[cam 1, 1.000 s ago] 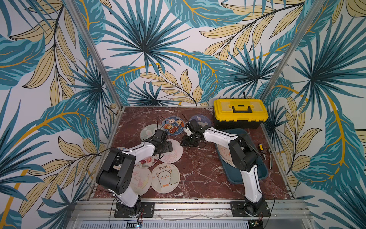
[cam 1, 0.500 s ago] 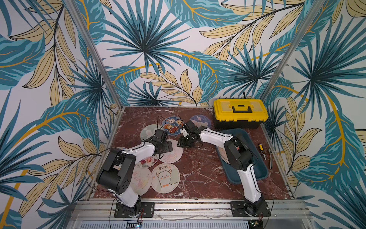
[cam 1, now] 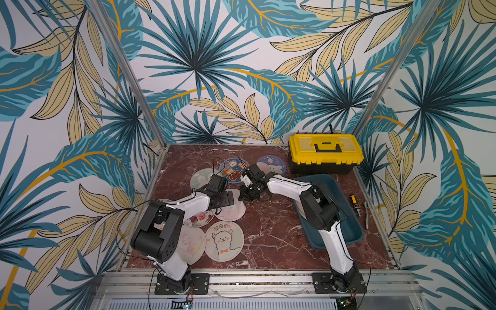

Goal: Put the coasters into the storage box
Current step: Pick up the coaster from the center of the board.

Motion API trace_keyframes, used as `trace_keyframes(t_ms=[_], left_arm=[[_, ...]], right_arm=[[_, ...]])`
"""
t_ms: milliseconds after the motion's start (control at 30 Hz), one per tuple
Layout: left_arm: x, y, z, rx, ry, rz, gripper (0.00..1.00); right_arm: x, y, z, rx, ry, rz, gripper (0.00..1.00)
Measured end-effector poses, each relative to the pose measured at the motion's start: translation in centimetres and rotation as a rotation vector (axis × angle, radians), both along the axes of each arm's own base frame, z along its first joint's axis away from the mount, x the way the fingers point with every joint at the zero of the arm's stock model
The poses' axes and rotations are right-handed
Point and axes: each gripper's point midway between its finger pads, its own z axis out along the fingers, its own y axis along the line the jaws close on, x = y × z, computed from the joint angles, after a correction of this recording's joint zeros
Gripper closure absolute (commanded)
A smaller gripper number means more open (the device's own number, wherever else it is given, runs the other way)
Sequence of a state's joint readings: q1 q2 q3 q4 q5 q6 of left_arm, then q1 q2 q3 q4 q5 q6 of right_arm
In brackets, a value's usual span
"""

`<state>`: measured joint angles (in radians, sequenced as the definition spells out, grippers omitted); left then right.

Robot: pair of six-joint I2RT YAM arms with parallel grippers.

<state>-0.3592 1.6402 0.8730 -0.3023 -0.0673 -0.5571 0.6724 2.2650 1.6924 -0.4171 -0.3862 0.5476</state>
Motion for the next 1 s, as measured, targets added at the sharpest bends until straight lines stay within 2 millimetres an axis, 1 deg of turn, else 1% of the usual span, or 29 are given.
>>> trace_keyframes(t_ms=[200, 300, 333, 433, 567, 667, 733, 867, 1000], left_arm=[[0.0, -0.1, 0.1, 0.001, -0.003, -0.011, 0.00], [0.0, -0.2, 0.6, -0.005, -0.010, -0.026, 0.00], [-0.1, -0.3, 0.8, -0.007, -0.016, -0.031, 0.00], [0.1, -0.5, 2.2, -0.019, -0.049, -0.051, 0.00], [0.3, -1.1, 4.7, -0.039, -0.113, -0.088, 0.00], [0.4, -1.9, 6.5, -0.047, -0.161, -0.128, 0.00], [0.4, -2.8, 7.6, -0.049, -0.189, -0.166, 0.00], [0.5, -4.8, 9.6, -0.052, -0.243, -0.242, 0.00], [0.7, -6.2, 10.7, -0.079, -0.276, -0.285, 0.00]], right_arm=[[0.1, -0.2, 0.2, -0.017, -0.021, 0.009, 1.00], [0.0, -0.6, 1.3, -0.038, -0.057, 0.017, 1.00], [0.0, -0.7, 1.9, -0.044, -0.071, 0.020, 1.00], [0.0, -1.5, 4.5, -0.062, -0.132, 0.022, 1.00], [0.2, -2.7, 8.6, -0.074, -0.231, 0.011, 1.00], [0.3, -3.9, 11.0, -0.082, -0.293, -0.008, 1.00], [0.2, -4.7, 12.3, -0.090, -0.323, -0.021, 1.00], [0.3, -6.6, 14.2, -0.126, -0.370, -0.051, 1.00], [0.4, -8.9, 15.8, -0.180, -0.409, -0.093, 1.00]])
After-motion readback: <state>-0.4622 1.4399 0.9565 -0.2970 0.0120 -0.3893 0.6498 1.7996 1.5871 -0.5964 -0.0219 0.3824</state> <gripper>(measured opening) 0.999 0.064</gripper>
